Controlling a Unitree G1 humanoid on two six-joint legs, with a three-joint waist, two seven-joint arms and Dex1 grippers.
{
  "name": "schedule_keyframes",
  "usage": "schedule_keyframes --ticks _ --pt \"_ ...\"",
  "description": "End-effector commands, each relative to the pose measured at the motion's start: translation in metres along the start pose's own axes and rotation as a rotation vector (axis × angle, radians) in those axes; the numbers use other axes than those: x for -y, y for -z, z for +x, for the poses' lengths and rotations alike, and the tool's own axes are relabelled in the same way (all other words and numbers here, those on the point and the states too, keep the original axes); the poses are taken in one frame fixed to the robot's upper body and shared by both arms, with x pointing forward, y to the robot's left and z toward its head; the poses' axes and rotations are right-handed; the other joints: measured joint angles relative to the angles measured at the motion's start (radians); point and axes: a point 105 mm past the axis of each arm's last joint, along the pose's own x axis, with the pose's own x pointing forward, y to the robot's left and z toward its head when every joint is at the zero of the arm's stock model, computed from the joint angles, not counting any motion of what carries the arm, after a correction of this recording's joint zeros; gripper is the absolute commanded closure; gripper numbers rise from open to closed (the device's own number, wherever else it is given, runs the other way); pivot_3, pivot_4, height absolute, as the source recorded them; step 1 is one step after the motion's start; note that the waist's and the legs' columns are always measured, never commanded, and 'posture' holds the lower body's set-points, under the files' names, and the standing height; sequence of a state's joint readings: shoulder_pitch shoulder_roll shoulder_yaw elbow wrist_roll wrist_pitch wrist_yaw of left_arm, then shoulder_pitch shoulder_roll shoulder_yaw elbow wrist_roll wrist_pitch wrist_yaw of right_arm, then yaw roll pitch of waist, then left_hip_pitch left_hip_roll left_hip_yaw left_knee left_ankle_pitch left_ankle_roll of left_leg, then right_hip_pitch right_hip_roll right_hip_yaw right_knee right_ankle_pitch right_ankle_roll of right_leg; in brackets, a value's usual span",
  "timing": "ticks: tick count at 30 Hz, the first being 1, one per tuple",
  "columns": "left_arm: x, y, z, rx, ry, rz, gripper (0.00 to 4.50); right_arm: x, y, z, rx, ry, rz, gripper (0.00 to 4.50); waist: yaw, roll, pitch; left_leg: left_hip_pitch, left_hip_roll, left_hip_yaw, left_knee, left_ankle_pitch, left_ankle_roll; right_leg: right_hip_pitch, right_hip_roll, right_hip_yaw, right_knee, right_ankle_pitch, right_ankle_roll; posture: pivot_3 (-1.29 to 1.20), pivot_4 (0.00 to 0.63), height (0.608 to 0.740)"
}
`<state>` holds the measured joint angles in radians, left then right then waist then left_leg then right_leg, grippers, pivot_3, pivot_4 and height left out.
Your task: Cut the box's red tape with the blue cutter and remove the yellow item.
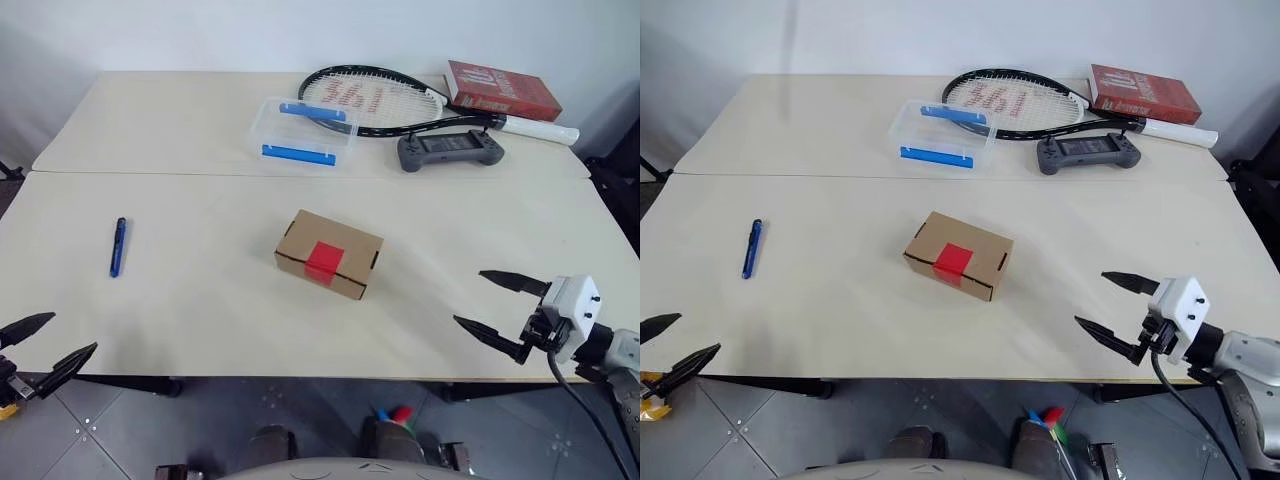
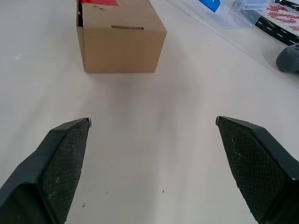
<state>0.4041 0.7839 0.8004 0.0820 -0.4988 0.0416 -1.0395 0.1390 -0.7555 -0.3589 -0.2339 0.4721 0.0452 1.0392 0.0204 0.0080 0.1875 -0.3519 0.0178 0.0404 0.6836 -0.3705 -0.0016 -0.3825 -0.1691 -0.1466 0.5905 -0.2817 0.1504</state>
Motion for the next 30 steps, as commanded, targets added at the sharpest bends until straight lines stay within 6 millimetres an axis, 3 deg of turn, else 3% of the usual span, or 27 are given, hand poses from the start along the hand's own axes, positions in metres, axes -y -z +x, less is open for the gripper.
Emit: schedule_keyframes --ticks 1,4,5,7,10,15,18,19,21,25,30 --pt "0.003 -0.005 0.001 0.012 0.018 -0.008 0.04 0.000 -0.009 0.000 0.023 -0.008 -0.033 0.00 0.000 0.000 0.000 0.000 0.000 0.000 0.000 0.000 0.000 0.000 0.000 0.000 0.000 0.000 0.000 0.00 0.150 0.740" --pt "0.015 -0.032 0.029 0.085 0.121 -0.112 0.04 -0.008 -0.010 0.010 0.009 -0.065 0.017 0.00 0.003 0.000 0.000 0.000 0.000 0.000 0.000 0.000 0.000 0.000 0.000 0.001 0.000 0.000 0.000 0.00 0.150 0.740" --pt "0.021 -0.044 0.041 0.120 0.163 -0.114 0.01 -0.013 -0.009 0.014 0.001 -0.086 0.029 0.18 0.005 0.000 0.000 0.000 0.000 0.000 0.001 0.000 0.000 0.001 0.000 0.001 0.001 0.000 0.000 0.00 0.150 0.740" --pt "0.035 -0.074 0.072 0.195 0.247 -0.154 0.43 -0.014 -0.005 0.024 -0.031 -0.083 0.036 0.56 0.013 0.000 0.000 0.000 0.000 -0.002 0.001 0.001 0.000 0.001 0.000 0.001 0.001 0.000 0.000 0.00 0.150 0.740" --pt "0.049 -0.106 0.120 0.201 0.310 -0.182 1.23 -0.006 0.001 0.043 -0.068 -0.015 0.004 1.55 0.014 -0.001 0.000 0.000 -0.001 -0.004 0.004 0.002 0.000 0.003 0.000 0.003 0.002 0.000 -0.001 0.00 0.150 0.740" --pt "0.083 -0.108 0.192 0.087 0.401 0.074 2.83 0.008 0.015 0.081 -0.111 0.071 -0.029 3.33 -0.011 -0.002 -0.001 0.003 -0.003 0.002 0.003 0.002 0.000 0.002 0.001 0.009 0.004 0.001 0.000 0.00 0.150 0.740" --pt "0.092 -0.104 0.221 0.068 0.407 0.138 3.72 0.009 0.015 0.098 -0.108 0.086 -0.041 4.35 -0.024 -0.002 -0.001 -0.001 -0.002 0.005 0.001 0.002 -0.001 -0.006 0.002 0.010 0.006 0.001 0.000 0.00 0.150 0.740" --pt "0.096 -0.101 0.230 0.059 0.406 0.149 4.07 0.007 0.012 0.108 -0.087 0.083 -0.039 4.50 -0.026 -0.002 -0.001 -0.003 -0.002 0.007 0.001 0.002 -0.001 -0.010 0.003 0.011 0.007 0.001 0.000 0.00 0.150 0.740" --pt "0.098 -0.098 0.240 0.052 0.405 0.161 4.46 0.005 0.007 0.118 -0.062 0.077 -0.036 4.50 -0.031 -0.002 -0.001 -0.004 -0.002 0.008 -0.001 0.002 -0.001 -0.012 0.003 0.011 0.007 0.001 0.000 0.00 0.150 0.740" --pt "0.110 -0.101 0.241 0.079 0.470 0.164 4.46 -0.009 -0.004 0.143 -0.026 0.024 0.013 4.50 -0.034 -0.002 -0.001 -0.004 -0.002 0.008 -0.001 0.002 -0.001 -0.012 0.003 0.011 0.006 0.001 0.000 0.00 0.150 0.740" --pt "0.144 -0.096 0.213 0.072 0.718 0.153 4.46 0.001 -0.011 0.166 -0.008 0.037 0.034 4.50 -0.034 -0.002 -0.001 -0.004 -0.001 0.008 0.001 0.002 -0.001 -0.012 0.003 0.012 0.007 0.001 0.000 0.00 0.150 0.740"
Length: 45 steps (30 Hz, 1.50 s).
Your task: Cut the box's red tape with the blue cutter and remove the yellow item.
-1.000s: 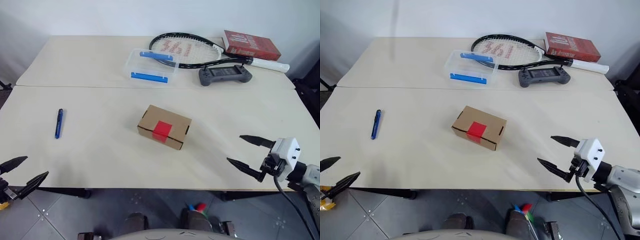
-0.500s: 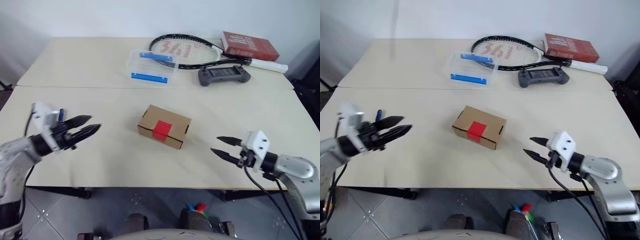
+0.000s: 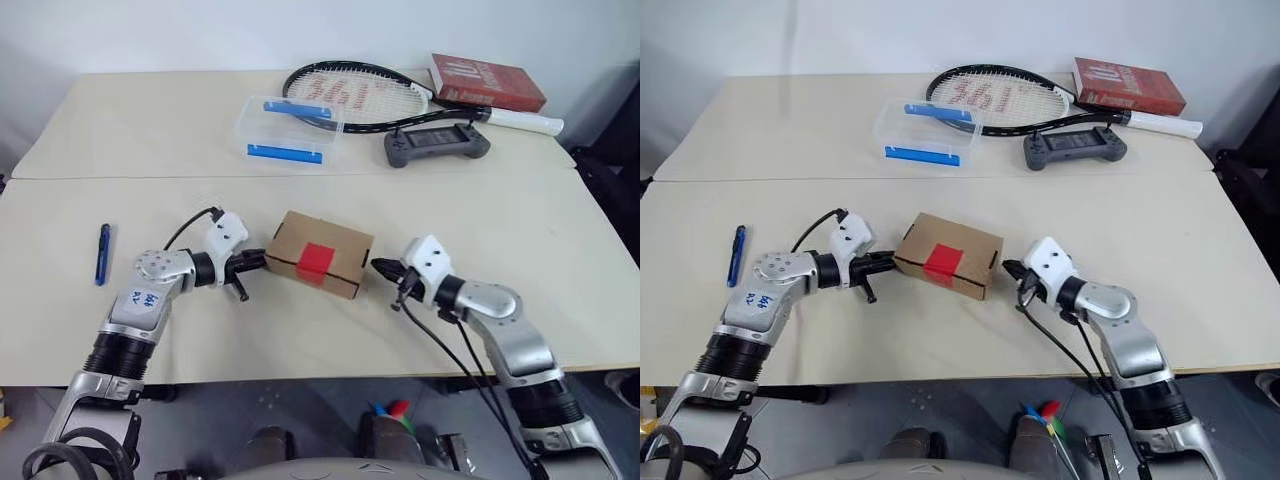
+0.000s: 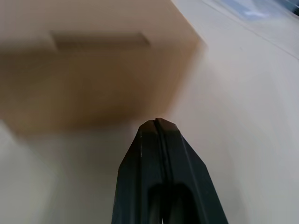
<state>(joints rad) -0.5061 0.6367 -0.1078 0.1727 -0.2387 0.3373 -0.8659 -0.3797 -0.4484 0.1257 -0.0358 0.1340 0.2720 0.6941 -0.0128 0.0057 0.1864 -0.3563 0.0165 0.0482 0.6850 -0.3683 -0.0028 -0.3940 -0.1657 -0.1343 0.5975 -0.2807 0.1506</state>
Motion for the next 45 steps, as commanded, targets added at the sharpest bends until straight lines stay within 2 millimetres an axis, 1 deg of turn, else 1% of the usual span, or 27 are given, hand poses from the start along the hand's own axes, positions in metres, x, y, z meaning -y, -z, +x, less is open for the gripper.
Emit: schedule_keyframes --ticks 1,4,8,10,12,14,15,16,17,19,20,21,23,24,25,27,28,29,31,33,37,42,45 --pt "0.040 -0.017 -0.002 0.046 0.215 0.018 4.46 0.014 -0.010 0.014 0.017 0.023 -0.005 4.50 -0.004 0.000 0.000 0.000 0.000 0.000 0.000 0.000 0.000 0.000 0.000 0.001 0.000 0.000 0.000 0.00 0.150 0.740" --pt "0.060 -0.020 -0.005 0.043 0.294 -0.004 4.46 0.029 -0.016 0.023 0.030 0.043 -0.029 4.50 -0.002 0.000 0.000 0.000 0.000 0.000 0.001 0.000 0.000 0.000 0.000 0.001 0.001 0.000 0.000 0.00 0.150 0.740" --pt "0.082 -0.017 -0.013 -0.015 0.385 0.034 4.46 0.050 -0.017 0.033 0.002 0.056 -0.090 4.50 -0.009 0.000 0.000 0.000 0.000 0.000 0.002 0.000 0.000 0.000 0.000 0.002 0.002 0.000 0.000 0.00 0.150 0.740" --pt "0.081 -0.027 -0.023 0.011 0.396 0.013 4.46 0.069 -0.018 0.028 -0.022 0.087 -0.142 4.50 -0.012 0.000 0.000 0.000 0.001 0.000 0.002 0.000 0.000 0.000 0.000 0.002 0.003 0.000 0.000 0.00 0.150 0.740" --pt "0.074 -0.048 -0.038 0.090 0.411 -0.052 4.46 0.089 -0.022 0.014 -0.030 0.117 -0.164 4.50 -0.012 0.000 0.000 0.000 0.001 0.000 0.002 0.000 0.000 0.000 0.000 0.002 0.002 0.000 0.000 0.00 0.150 0.740" --pt "0.062 -0.070 -0.054 0.175 0.418 -0.100 4.46 0.096 -0.021 -0.005 -0.054 0.093 -0.156 4.50 -0.010 0.000 0.001 0.000 0.001 -0.001 0.002 0.000 0.000 0.000 0.000 0.002 0.002 0.000 0.000 0.00 0.150 0.740" --pt "0.053 -0.077 -0.058 0.210 0.389 -0.095 4.46 0.093 -0.018 -0.013 -0.074 0.056 -0.143 4.50 -0.009 0.000 0.001 -0.001 0.001 -0.002 0.003 0.000 0.000 0.000 0.000 0.001 0.002 0.000 0.000 0.00 0.150 0.740" --pt "0.039 -0.082 -0.058 0.238 0.330 -0.084 4.46 0.087 -0.014 -0.021 -0.101 0.002 -0.116 4.50 -0.008 0.000 0.001 -0.001 0.001 -0.002 0.003 0.000 0.000 0.000 0.000 0.001 0.002 0.000 0.000 0.00 0.150 0.740" --pt "0.031 -0.084 -0.058 0.252 0.289 -0.076 4.46 0.081 -0.012 -0.026 -0.118 -0.035 -0.096 4.50 -0.006 0.000 0.001 -0.001 0.001 -0.002 0.003 0.000 0.000 0.000 0.000 0.001 0.002 0.000 0.000 0.00 0.150 0.740" --pt "-0.003 -0.078 -0.043 0.242 0.126 -0.041 4.46 0.052 -0.003 -0.040 -0.174 -0.160 -0.027 4.50 -0.002 0.000 0.000 0.000 0.000 -0.002 0.002 0.000 0.000 0.001 0.000 0.001 0.001 0.000 0.000 0.00 0.150 0.740" --pt "-0.013 -0.074 -0.034 0.227 0.077 -0.033 4.46 0.037 0.000 -0.044 -0.193 -0.218 -0.002 4.50 0.003 0.000 0.000 0.000 0.000 -0.002 0.002 0.000 0.000 0.001 0.000 0.001 0.002 0.000 0.000 0.00 0.150 0.740" --pt "-0.018 -0.070 -0.026 0.213 0.052 -0.011 4.46 0.022 0.002 -0.047 -0.210 -0.267 0.022 4.50 0.006 0.000 0.000 0.000 0.000 -0.001 0.002 0.000 0.000 0.002 0.000 0.001 0.002 0.000 0.000 0.00 0.150 0.740" --pt "-0.012 -0.056 -0.003 0.152 0.096 0.008 4.46 -0.003 0.002 -0.042 -0.211 -0.321 0.049 4.50 0.006 0.000 0.000 0.000 0.000 0.001 0.003 0.000 0.000 0.001 0.000 0.002 0.002 0.000 0.000 0.00 0.150 0.740" --pt "-0.006 -0.050 0.006 0.122 0.126 0.024 4.46 -0.010 -0.001 -0.037 -0.201 -0.321 0.056 4.50 0.004 0.000 0.001 0.001 0.000 0.002 0.004 0.000 0.000 0.001 0.000 0.002 0.002 0.000 0.000 0.00 0.150 0.740" --pt "-0.001 -0.044 0.014 0.088 0.152 0.031 4.46 -0.013 -0.003 -0.032 -0.191 -0.307 0.060 4.50 0.003 -0.001 0.001 0.001 0.000 0.003 0.004 0.000 0.000 0.001 0.000 0.003 0.002 0.000 0.001 0.00 0.150 0.740" --pt "0.003 -0.035 0.021 0.049 0.178 0.051 4.46 -0.014 -0.006 -0.025 -0.182 -0.279 0.061 4.50 0.006 -0.002 0.001 0.000 0.000 0.003 0.006 0.000 0.000 0.000 0.000 0.003 0.004 0.000 0.001 0.00 0.150 0.740" --pt "0.009 -0.032 0.025 0.046 0.206 0.049 4.46 -0.012 -0.006 -0.020 -0.176 -0.258 0.055 4.50 0.008 -0.002 0.001 0.000 0.000 0.003 0.006 0.000 0.000 0.000 0.000 0.003 0.005 0.000 0.001 0.00 0.150 0.740" --pt "0.012 -0.031 0.027 0.048 0.225 0.047 4.46 -0.011 -0.007 -0.016 -0.172 -0.243 0.050 4.50 0.009 -0.002 0.001 -0.001 0.000 0.003 0.007 0.000 0.000 -0.001 0.000 0.003 0.005 0.000 0.001 0.00 0.150 0.740" --pt "0.025 -0.034 0.029 0.076 0.290 0.027 4.46 -0.006 -0.008 -0.008 -0.165 -0.211 0.020 4.50 0.010 -0.002 0.001 -0.001 0.000 0.003 0.008 0.000 0.000 -0.001 0.000 0.003 0.005 0.000 0.001 0.00 0.150 0.740" --pt "0.040 -0.035 0.028 0.082 0.358 0.019 4.46 0.000 -0.011 -0.001 -0.150 -0.203 -0.004 4.50 0.012 -0.002 0.001 -0.002 0.000 0.002 0.009 0.000 0.001 -0.001 0.000 0.003 0.005 0.000 0.001 0.00 0.150 0.740" --pt "0.060 -0.029 0.025 0.068 0.393 0.010 4.46 0.003 -0.012 0.008 -0.134 -0.229 -0.039 4.50 0.010 -0.002 0.001 -0.003 0.000 0.001 0.010 0.000 0.001 -0.001 0.000 0.003 0.006 0.000 0.001 0.00 0.150 0.740" --pt "0.074 -0.029 0.029 0.078 0.364 -0.038 4.46 0.005 -0.009 0.016 -0.138 -0.261 -0.064 4.50 0.010 -0.002 0.001 -0.003 0.001 0.001 0.010 0.000 0.001 -0.001 0.000 0.003 0.006 0.000 0.001 0.00 0.150 0.740" --pt "0.077 -0.029 0.030 0.081 0.328 -0.062 4.46 0.010 -0.007 0.016 -0.154 -0.269 -0.097 4.50 0.010 -0.002 0.001 -0.002 0.001 0.001 0.013 0.000 0.001 0.000 0.000 0.004 0.008 0.000 0.001 0.00 0.150 0.740"
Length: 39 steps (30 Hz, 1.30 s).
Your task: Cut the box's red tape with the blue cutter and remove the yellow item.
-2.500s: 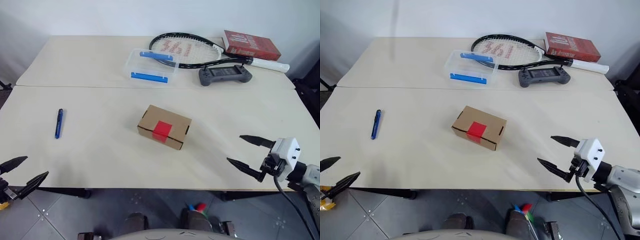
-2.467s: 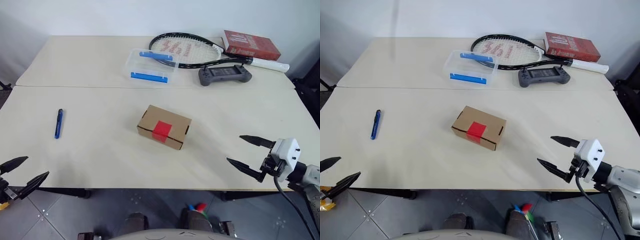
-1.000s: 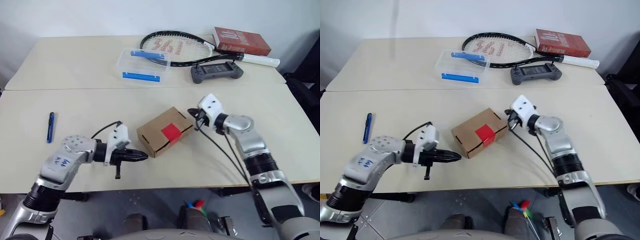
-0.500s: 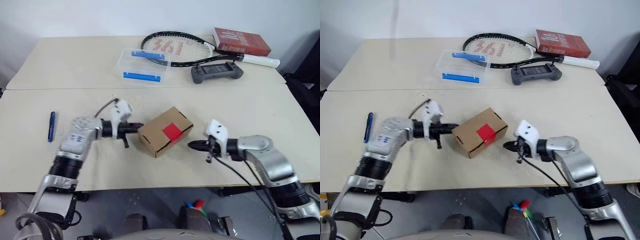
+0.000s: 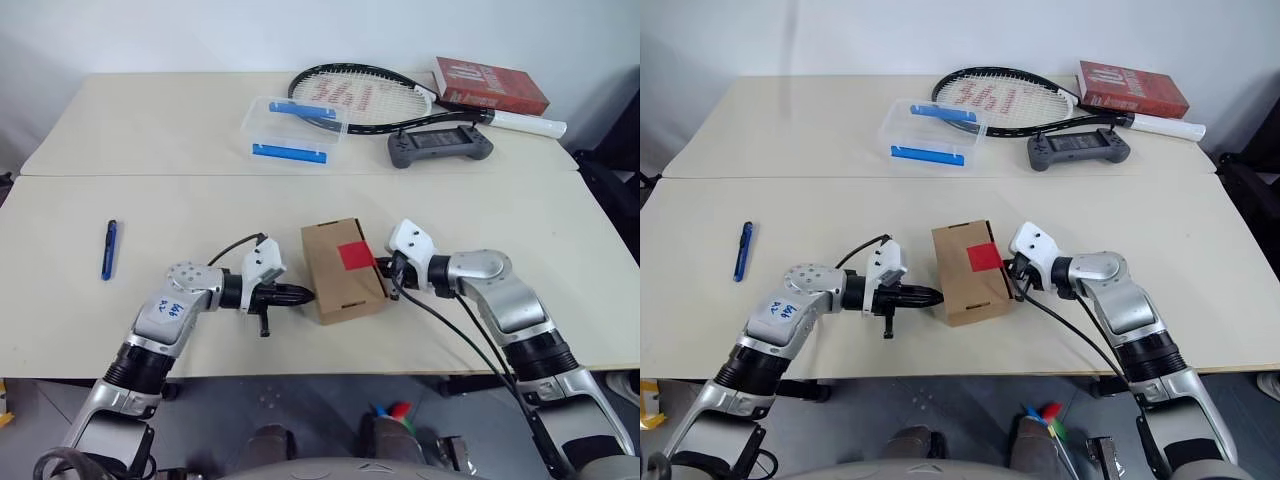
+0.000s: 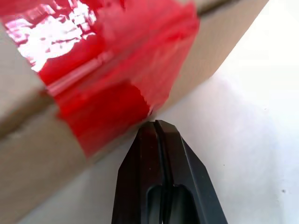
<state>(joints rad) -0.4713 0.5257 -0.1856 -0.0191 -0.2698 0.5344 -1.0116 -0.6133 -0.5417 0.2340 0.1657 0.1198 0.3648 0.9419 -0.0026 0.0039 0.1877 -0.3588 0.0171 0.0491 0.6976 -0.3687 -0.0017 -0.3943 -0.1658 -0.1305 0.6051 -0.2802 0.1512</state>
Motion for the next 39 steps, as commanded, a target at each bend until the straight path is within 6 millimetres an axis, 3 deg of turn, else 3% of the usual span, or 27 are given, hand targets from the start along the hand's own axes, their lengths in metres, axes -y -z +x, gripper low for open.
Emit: schedule_keyframes --ticks 1,7,10,12,13,16,21,25,26,30,33,35,36,39 --pt "0.007 -0.012 0.003 0.046 -0.006 0.020 4.46 0.004 -0.008 0.001 0.017 -0.011 -0.071 4.50 0.000 0.000 0.000 0.000 0.000 0.000 0.000 0.000 0.000 0.000 0.000 0.000 0.001 0.000 0.000 0.00 0.150 0.740" --pt "0.009 -0.013 -0.007 0.063 -0.023 0.003 4.46 0.024 -0.014 -0.012 0.068 0.029 -0.113 4.50 -0.002 0.000 0.000 0.000 0.000 0.000 0.000 0.000 0.000 0.000 0.000 0.000 0.001 0.000 0.000 0.00 0.150 0.740" --pt "0.006 -0.022 -0.025 0.115 -0.064 -0.013 4.46 0.033 -0.015 -0.027 0.105 0.041 -0.105 4.50 -0.001 0.000 0.000 0.000 0.000 0.000 0.000 0.000 0.000 0.000 0.000 0.000 0.001 0.000 0.000 0.00 0.150 0.740" --pt "-0.009 -0.023 -0.091 0.231 -0.250 -0.058 4.08 0.040 -0.018 -0.071 0.220 0.036 -0.059 4.15 -0.001 0.000 0.000 0.000 0.001 -0.001 0.000 0.000 0.000 0.000 0.000 0.000 0.000 0.000 0.000 0.00 0.150 0.740" --pt "-0.010 -0.024 -0.109 0.259 -0.300 -0.063 3.92 0.041 -0.020 -0.083 0.253 0.033 -0.055 3.96 -0.003 0.000 0.000 0.000 0.001 -0.001 -0.001 0.000 0.000 0.000 0.000 0.000 -0.001 0.000 0.000 0.00 0.150 0.740" --pt "-0.008 -0.006 -0.190 0.314 -0.650 0.023 3.11 0.035 -0.035 -0.112 0.396 0.075 -0.040 3.06 -0.010 0.000 0.000 0.000 0.002 -0.001 -0.006 -0.001 0.000 -0.001 0.000 -0.002 -0.004 0.000 0.000 0.00 0.150 0.740" --pt "0.025 0.053 -0.277 0.208 -1.056 -0.082 1.61 0.000 -0.044 -0.129 0.514 -0.039 -0.082 1.36 -0.013 0.000 0.000 0.003 0.002 0.001 -0.008 -0.001 0.000 0.002 0.000 -0.002 -0.008 0.000 0.000 0.00 0.150 0.740" --pt "0.058 0.087 -0.335 0.188 -1.390 -0.158 0.37 -0.017 -0.055 -0.128 0.629 -0.106 -0.047 0.02 -0.002 0.000 0.000 0.003 0.002 0.001 -0.006 -0.002 0.001 0.003 0.000 -0.001 -0.008 0.000 -0.001 0.00 0.150 0.740" --pt "0.064 0.091 -0.342 0.183 -1.443 -0.163 0.09 -0.020 -0.056 -0.127 0.640 -0.109 -0.055 0.00 -0.001 0.000 0.000 0.003 0.003 0.001 -0.005 -0.003 0.001 0.003 0.000 -0.001 -0.008 0.001 -0.001 0.00 0.150 0.740" --pt "0.107 0.117 -0.351 0.228 -1.556 -0.271 0.03 -0.039 -0.062 -0.119 0.700 -0.139 -0.130 0.00 0.002 -0.002 -0.001 0.003 0.003 0.001 -0.004 -0.005 0.002 0.003 0.000 0.000 -0.008 0.001 -0.001 0.00 0.150 0.740" --pt "0.115 0.121 -0.346 0.236 -1.567 -0.288 0.03 -0.046 -0.066 -0.118 0.720 -0.159 -0.142 0.00 0.007 -0.002 -0.001 0.004 0.004 0.001 -0.002 -0.009 0.002 0.002 0.000 0.000 -0.007 0.001 -0.001 0.00 0.150 0.740" --pt "0.110 0.118 -0.336 0.247 -1.539 -0.288 0.03 -0.048 -0.069 -0.118 0.722 -0.169 -0.163 0.00 0.013 -0.003 -0.001 0.003 0.004 0.002 0.000 -0.009 0.002 0.002 0.000 -0.001 -0.006 0.001 -0.001 0.00 0.150 0.740" --pt "0.098 0.108 -0.328 0.310 -1.493 -0.291 0.03 -0.047 -0.070 -0.119 0.718 -0.174 -0.175 0.00 0.016 -0.003 -0.001 0.003 0.004 0.002 0.000 -0.009 0.002 0.002 0.000 -0.001 -0.006 0.001 -0.001 0.00 0.150 0.740" --pt "0.052 0.088 -0.318 0.278 -1.491 -0.254 0.03 -0.044 -0.070 -0.122 0.692 -0.206 -0.176 0.00 0.029 -0.002 -0.001 0.003 0.004 0.001 0.002 -0.009 0.002 0.002 0.000 0.001 -0.006 0.001 -0.002 0.00 0.150 0.740"
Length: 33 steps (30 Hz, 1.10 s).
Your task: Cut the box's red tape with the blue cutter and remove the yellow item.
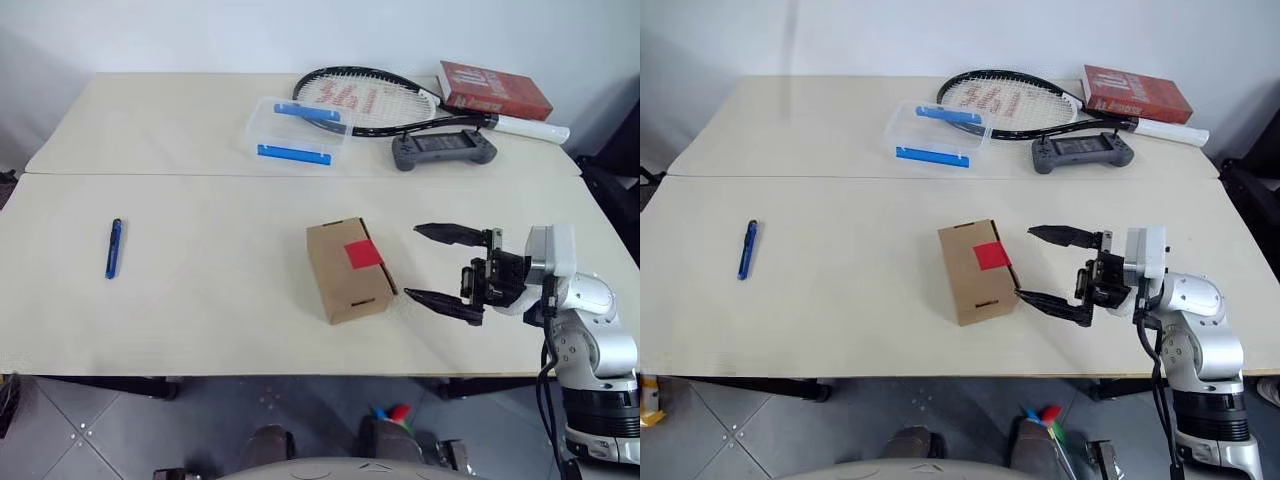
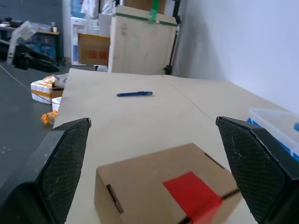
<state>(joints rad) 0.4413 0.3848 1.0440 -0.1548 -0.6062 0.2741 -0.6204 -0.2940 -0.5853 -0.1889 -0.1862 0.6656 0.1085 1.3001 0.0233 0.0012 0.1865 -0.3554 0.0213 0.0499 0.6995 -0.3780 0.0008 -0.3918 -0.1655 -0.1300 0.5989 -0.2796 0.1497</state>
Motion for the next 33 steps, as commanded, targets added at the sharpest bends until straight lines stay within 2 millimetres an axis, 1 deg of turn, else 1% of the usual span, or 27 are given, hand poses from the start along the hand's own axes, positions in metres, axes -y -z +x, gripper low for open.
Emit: schedule_keyframes --ticks 1,3,4,6,8,10,12,13,17,21,24,25,28,30,33 --pt "0.017 -0.025 0.049 0.002 -0.015 0.067 0.03 0.000 -0.011 -0.002 -0.007 -0.061 -0.009 0.00 0.005 0.000 0.000 0.000 0.000 0.000 0.000 0.000 -0.001 0.000 0.000 0.000 0.000 0.000 0.000 0.00 0.150 0.740" --pt "0.030 -0.031 0.076 -0.011 -0.027 0.045 0.03 -0.004 -0.009 -0.002 -0.039 -0.108 0.015 0.00 0.004 0.000 0.000 0.000 -0.001 -0.001 0.000 0.001 -0.001 0.000 0.000 0.000 0.003 0.000 -0.001 0.00 0.150 0.740" --pt "0.035 -0.032 0.087 -0.013 -0.048 -0.004 0.03 -0.004 -0.009 -0.001 -0.040 -0.117 0.019 0.00 0.000 0.000 -0.001 0.000 -0.001 -0.001 0.000 0.002 -0.001 0.000 0.000 0.000 0.005 0.001 -0.002 0.00 0.150 0.740" --pt "0.044 -0.037 0.108 0.000 -0.089 -0.035 0.03 -0.006 -0.010 0.002 -0.030 -0.122 0.021 0.00 -0.007 -0.002 -0.001 0.002 0.000 -0.002 0.000 0.001 -0.001 0.000 0.000 0.002 0.006 0.001 -0.002 0.00 0.150 0.740" --pt "0.058 -0.039 0.128 -0.003 -0.086 -0.055 0.03 -0.008 -0.011 0.006 -0.024 -0.126 0.018 0.00 -0.017 -0.002 -0.002 0.003 0.000 -0.002 0.000 0.000 0.000 -0.001 0.000 0.001 0.006 0.001 -0.001 0.00 0.150 0.740" --pt "0.068 -0.033 0.143 -0.046 -0.083 -0.053 0.03 -0.008 -0.011 0.008 -0.020 -0.122 0.014 0.00 -0.023 -0.003 -0.002 0.002 0.000 0.001 -0.001 0.000 0.000 -0.001 0.001 0.000 0.006 0.001 -0.001 0.00 0.150 0.740" --pt "0.076 -0.027 0.152 -0.072 -0.066 -0.045 0.03 -0.010 -0.011 0.008 -0.025 -0.124 0.009 0.00 -0.027 -0.003 -0.002 0.002 0.000 0.005 -0.002 0.000 -0.001 -0.002 0.001 -0.001 0.006 0.001 -0.001 0.00 0.150 0.740" --pt "0.077 -0.022 0.154 -0.096 -0.068 -0.024 0.03 -0.009 -0.011 0.009 -0.025 -0.116 0.007 0.00 -0.027 -0.003 -0.002 0.002 0.000 0.006 -0.002 0.000 -0.001 -0.002 0.001 -0.001 0.005 0.001 -0.001 0.00 0.150 0.740" --pt "0.075 -0.010 0.163 -0.139 -0.095 -0.062 0.03 -0.008 -0.012 0.009 -0.025 -0.094 -0.001 0.00 -0.024 -0.003 -0.002 0.002 0.000 0.006 -0.002 0.000 -0.001 -0.002 0.002 -0.002 0.003 0.001 -0.001 0.00 0.150 0.740" --pt "0.070 0.004 0.171 -0.215 -0.111 -0.014 0.03 -0.011 -0.011 0.009 -0.025 -0.066 0.001 0.00 -0.016 -0.003 -0.002 0.002 0.000 0.006 -0.001 0.000 -0.001 -0.001 0.002 -0.002 0.003 0.001 -0.001 0.00 0.150 0.740" --pt "0.082 0.015 0.175 -0.283 -0.032 -0.062 0.03 -0.011 -0.011 0.009 -0.018 -0.038 -0.003 0.00 -0.013 -0.003 -0.002 0.002 0.000 0.007 -0.001 0.000 -0.002 -0.001 0.002 -0.001 0.003 0.001 -0.001 0.00 0.150 0.740" --pt "0.083 0.018 0.175 -0.303 -0.030 -0.063 0.03 -0.011 -0.011 0.009 -0.016 -0.034 -0.004 0.00 -0.013 -0.003 -0.002 0.003 0.000 0.007 -0.001 0.000 -0.002 -0.001 0.002 -0.001 0.004 0.001 -0.001 0.00 0.150 0.740" --pt "0.077 0.025 0.173 -0.348 -0.058 -0.034 0.65 -0.012 -0.012 0.010 -0.012 -0.025 -0.006 0.00 -0.010 -0.002 -0.003 0.003 0.001 0.008 -0.001 0.000 -0.002 -0.001 0.001 0.000 0.004 0.001 -0.001 0.00 0.150 0.740" --pt "0.075 0.034 0.169 -0.382 -0.057 -0.015 1.19 -0.012 -0.012 0.011 -0.010 -0.017 -0.008 0.00 -0.006 -0.001 -0.003 0.003 0.001 0.008 -0.001 0.000 -0.002 -0.001 0.001 0.000 0.004 0.001 -0.001 0.00 0.150 0.740" --pt "0.076 0.044 0.165 -0.405 -0.051 -0.040 2.08 -0.013 -0.012 0.011 -0.010 -0.009 -0.009 0.00 -0.004 0.001 -0.004 0.004 0.001 0.008 -0.001 0.000 -0.002 -0.001 0.001 0.000 0.004 0.001 -0.001 0.00 0.150 0.740"
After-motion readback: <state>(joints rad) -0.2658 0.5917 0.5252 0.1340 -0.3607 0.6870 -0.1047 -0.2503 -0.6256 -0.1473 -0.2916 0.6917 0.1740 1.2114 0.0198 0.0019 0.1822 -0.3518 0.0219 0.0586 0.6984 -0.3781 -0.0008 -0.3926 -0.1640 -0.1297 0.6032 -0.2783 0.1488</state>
